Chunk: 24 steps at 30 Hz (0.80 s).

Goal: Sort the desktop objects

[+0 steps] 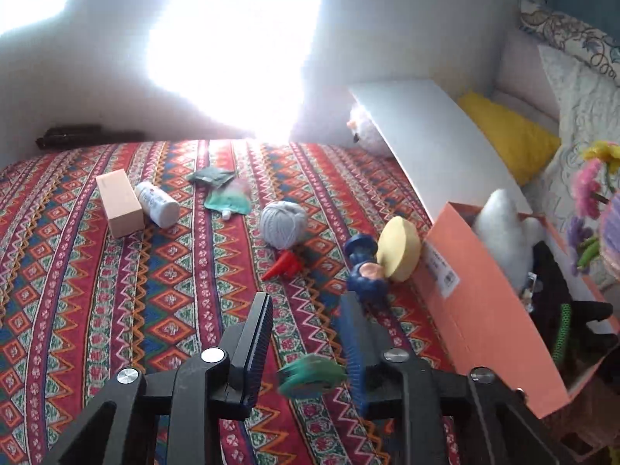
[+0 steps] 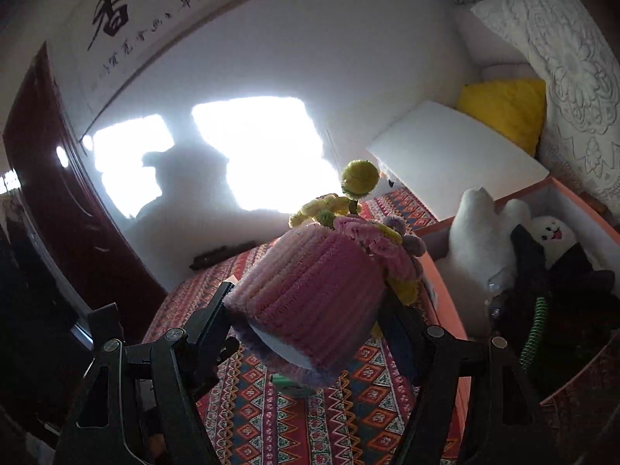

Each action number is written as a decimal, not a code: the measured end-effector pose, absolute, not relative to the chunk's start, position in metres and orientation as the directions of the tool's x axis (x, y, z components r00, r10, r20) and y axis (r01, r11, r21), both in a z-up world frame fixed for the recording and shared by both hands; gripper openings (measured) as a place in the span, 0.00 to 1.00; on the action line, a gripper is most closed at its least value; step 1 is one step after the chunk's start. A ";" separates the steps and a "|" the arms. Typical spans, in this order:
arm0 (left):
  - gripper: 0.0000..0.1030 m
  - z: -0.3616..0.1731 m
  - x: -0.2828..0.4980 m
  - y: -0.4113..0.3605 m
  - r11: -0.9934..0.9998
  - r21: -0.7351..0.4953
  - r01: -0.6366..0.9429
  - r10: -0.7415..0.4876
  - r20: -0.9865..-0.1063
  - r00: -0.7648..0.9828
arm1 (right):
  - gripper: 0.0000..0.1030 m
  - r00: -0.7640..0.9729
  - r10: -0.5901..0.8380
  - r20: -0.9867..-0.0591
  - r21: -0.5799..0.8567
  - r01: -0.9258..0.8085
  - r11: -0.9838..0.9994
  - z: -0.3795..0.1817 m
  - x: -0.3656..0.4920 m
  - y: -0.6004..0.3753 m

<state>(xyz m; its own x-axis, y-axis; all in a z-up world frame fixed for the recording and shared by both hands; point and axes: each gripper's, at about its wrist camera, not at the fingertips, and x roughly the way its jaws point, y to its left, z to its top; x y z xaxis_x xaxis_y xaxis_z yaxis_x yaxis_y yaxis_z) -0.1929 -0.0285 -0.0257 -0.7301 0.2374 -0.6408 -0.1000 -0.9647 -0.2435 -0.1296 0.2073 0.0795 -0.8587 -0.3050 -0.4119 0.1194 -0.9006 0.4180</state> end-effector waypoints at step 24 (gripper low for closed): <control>0.84 -0.173 -0.281 0.065 -0.982 -0.130 -0.136 0.184 -0.815 -0.549 | 0.73 -0.850 -0.287 -0.442 0.487 0.041 -0.872 0.043 -0.138 0.292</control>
<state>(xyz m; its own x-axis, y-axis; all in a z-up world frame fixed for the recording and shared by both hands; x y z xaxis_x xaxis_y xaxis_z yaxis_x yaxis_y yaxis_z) -0.2811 0.0647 -0.1728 -0.5487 0.1841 -0.8155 -0.1357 -0.9821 -0.1304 -0.1382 0.2925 0.0432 -0.8497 -0.2871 -0.4422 0.0411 -0.8723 0.4873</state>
